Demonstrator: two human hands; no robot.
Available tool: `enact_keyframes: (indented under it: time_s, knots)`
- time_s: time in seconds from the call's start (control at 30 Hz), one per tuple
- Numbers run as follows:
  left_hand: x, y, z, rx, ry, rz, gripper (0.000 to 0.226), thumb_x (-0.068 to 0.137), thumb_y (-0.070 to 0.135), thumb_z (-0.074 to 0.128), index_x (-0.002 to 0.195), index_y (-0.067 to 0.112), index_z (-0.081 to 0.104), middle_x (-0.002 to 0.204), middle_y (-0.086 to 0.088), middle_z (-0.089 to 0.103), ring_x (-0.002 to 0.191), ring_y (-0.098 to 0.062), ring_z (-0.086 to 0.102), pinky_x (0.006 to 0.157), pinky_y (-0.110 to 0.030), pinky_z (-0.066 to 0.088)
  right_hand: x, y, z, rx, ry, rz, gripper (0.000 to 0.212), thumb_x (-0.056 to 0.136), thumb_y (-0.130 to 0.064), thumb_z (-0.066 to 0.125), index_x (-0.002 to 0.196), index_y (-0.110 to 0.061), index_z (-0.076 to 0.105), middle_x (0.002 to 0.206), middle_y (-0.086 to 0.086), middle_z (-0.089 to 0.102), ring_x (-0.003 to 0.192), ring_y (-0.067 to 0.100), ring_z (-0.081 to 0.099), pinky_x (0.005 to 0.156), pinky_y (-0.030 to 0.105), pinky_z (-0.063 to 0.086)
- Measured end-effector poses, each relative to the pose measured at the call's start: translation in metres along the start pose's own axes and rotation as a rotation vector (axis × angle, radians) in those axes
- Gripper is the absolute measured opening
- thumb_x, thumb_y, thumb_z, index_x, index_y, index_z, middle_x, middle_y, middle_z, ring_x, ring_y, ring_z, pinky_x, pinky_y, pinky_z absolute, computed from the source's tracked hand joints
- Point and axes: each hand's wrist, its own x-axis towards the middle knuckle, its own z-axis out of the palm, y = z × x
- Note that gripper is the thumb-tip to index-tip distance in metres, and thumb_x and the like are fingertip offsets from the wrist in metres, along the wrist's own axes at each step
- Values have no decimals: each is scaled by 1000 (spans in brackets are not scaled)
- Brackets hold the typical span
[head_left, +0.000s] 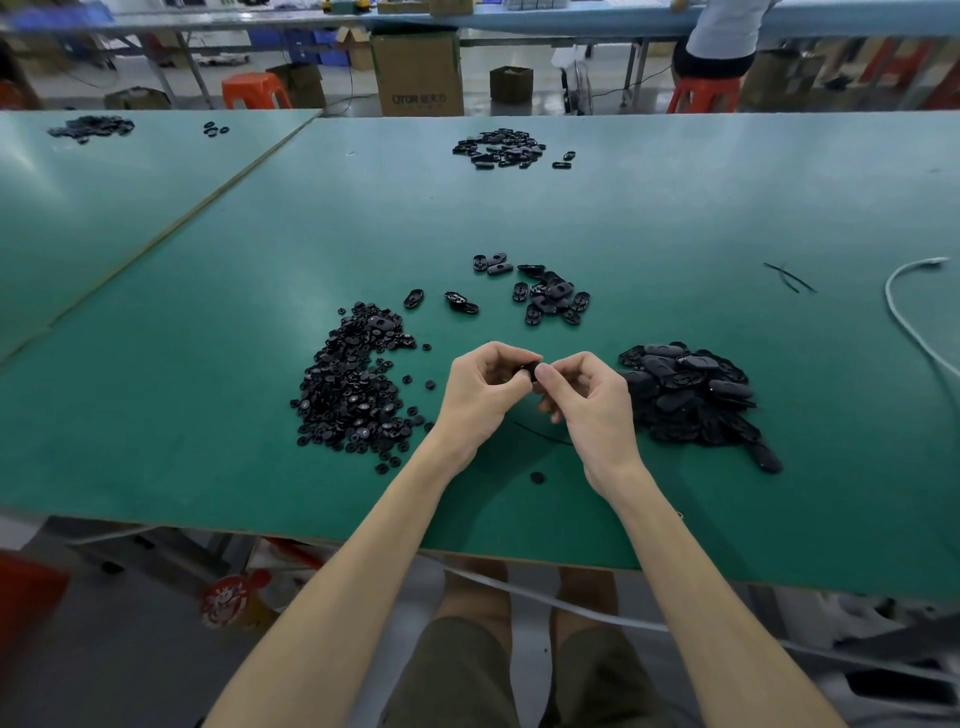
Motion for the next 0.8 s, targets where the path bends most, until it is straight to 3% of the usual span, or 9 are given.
enact_keyframes:
  time_s: [0.47, 0.8]
  knots:
    - [0, 2, 1, -92, -44, 4, 17, 94, 4, 72, 111, 4, 75, 103, -7, 79, 100, -20, 75, 91, -24, 55, 0, -1, -1, 69, 62, 4, 14, 101, -19, 70, 94, -7, 68, 79, 3, 76, 62, 15, 64, 57, 25, 50]
    - [1, 1, 0, -50, -49, 12, 19, 94, -2, 70, 112, -2, 73, 106, -11, 78, 98, -16, 73, 89, -23, 55, 2, 2, -2, 68, 57, 9, 13, 100, -20, 71, 92, -9, 68, 79, 2, 76, 63, 15, 66, 57, 24, 50]
